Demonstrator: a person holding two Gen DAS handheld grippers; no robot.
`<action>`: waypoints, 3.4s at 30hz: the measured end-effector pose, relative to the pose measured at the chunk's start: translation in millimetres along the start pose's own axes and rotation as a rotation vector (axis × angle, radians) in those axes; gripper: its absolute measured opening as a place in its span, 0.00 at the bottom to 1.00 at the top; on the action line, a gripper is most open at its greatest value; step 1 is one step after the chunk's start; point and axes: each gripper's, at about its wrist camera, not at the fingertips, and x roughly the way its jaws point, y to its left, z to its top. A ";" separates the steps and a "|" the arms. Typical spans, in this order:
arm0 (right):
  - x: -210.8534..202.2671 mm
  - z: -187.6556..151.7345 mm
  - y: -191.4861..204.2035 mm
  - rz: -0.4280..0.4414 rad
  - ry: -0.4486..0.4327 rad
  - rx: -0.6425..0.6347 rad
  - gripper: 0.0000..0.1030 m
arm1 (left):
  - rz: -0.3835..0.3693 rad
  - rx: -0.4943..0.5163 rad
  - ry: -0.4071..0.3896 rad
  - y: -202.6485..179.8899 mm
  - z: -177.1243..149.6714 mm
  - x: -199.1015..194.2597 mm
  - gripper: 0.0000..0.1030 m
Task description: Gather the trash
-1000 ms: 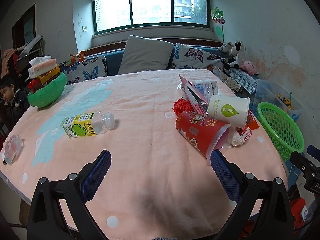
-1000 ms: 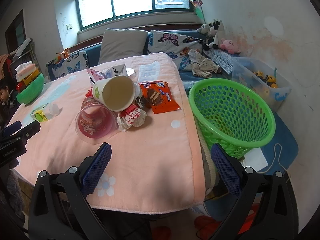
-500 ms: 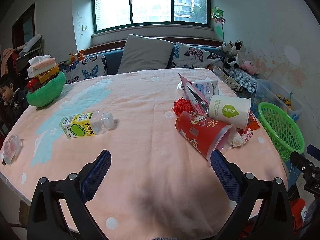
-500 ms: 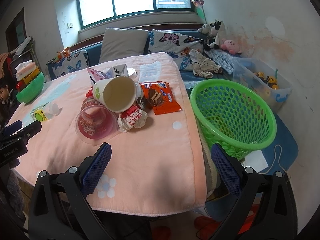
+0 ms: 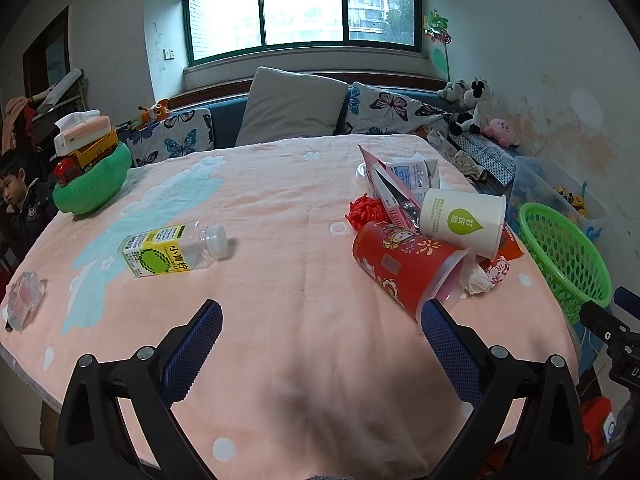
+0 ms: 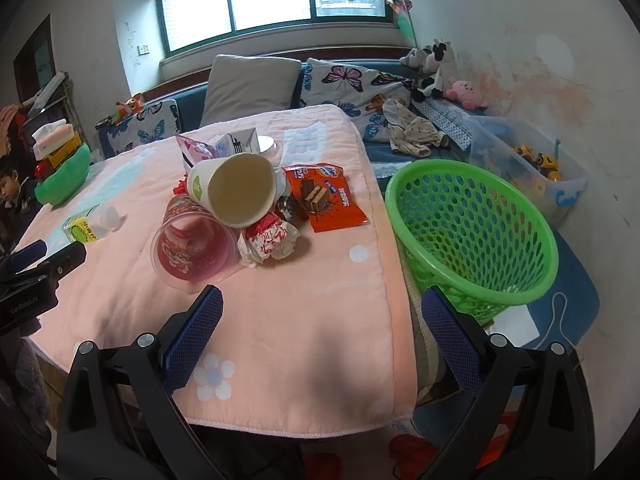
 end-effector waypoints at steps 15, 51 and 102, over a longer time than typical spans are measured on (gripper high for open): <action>8.2 9.1 3.4 0.008 0.004 -0.021 0.96 | -0.001 0.005 0.020 -0.9 4.1 9.4 0.94; 44.1 57.0 -1.2 0.188 -0.016 -0.104 0.94 | -0.161 0.134 0.137 -65.0 6.9 95.4 0.67; 87.3 75.2 66.1 0.394 0.088 -0.140 0.68 | -0.172 0.091 0.103 -12.5 9.5 78.7 0.06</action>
